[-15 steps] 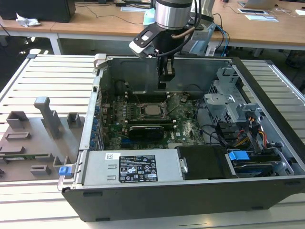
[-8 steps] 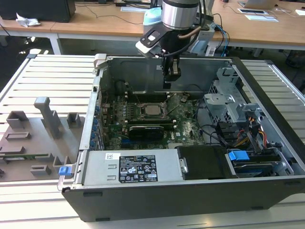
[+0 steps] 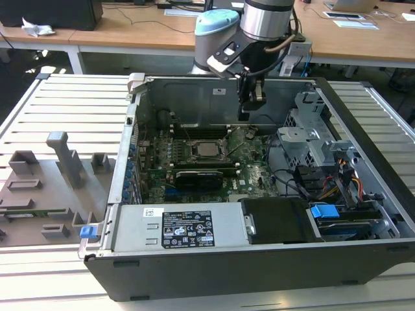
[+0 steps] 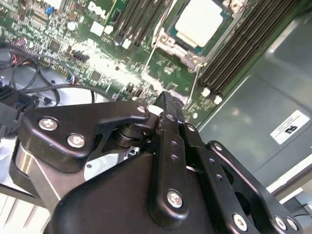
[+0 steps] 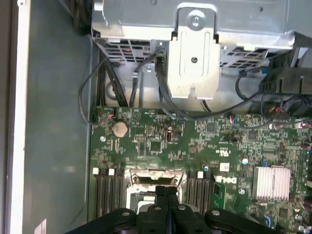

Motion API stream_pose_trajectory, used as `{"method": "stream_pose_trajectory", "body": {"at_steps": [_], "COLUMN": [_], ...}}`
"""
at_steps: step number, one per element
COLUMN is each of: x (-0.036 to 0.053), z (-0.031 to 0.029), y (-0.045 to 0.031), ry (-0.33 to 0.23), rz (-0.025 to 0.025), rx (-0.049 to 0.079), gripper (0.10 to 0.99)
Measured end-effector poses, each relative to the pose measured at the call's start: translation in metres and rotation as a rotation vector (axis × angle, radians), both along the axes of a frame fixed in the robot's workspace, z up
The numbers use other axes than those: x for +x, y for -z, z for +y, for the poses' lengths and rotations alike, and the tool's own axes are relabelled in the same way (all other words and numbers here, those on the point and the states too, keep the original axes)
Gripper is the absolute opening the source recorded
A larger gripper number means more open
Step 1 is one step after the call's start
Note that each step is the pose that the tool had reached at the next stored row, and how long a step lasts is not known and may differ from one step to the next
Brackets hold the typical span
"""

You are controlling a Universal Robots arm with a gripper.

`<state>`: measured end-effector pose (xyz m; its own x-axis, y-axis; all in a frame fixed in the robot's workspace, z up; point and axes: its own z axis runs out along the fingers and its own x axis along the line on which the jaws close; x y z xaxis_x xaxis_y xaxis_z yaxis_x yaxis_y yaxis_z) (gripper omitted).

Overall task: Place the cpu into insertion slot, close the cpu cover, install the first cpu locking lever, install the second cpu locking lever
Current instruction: 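Close the cpu cover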

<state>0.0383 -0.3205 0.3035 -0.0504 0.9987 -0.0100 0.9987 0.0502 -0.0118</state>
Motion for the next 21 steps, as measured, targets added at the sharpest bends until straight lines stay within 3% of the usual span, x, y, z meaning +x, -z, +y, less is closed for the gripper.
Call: {"method": "stream_pose_trajectory", "body": {"at_steps": [4,8,13,21], "x": [0.0200,0.0282,0.0293,0.0294], "z": [0.0011,0.0017,0.0017,0.0017], "y": [0.0000,0.0000,0.0037,0.0179], "ry": [0.000,0.000,0.000,0.000], "rz": [0.0009,0.0012,0.0016,0.0018], "rx": [-0.006,-0.007,-0.006,-0.007], "gripper": [0.106,0.106,0.106,0.106]}}
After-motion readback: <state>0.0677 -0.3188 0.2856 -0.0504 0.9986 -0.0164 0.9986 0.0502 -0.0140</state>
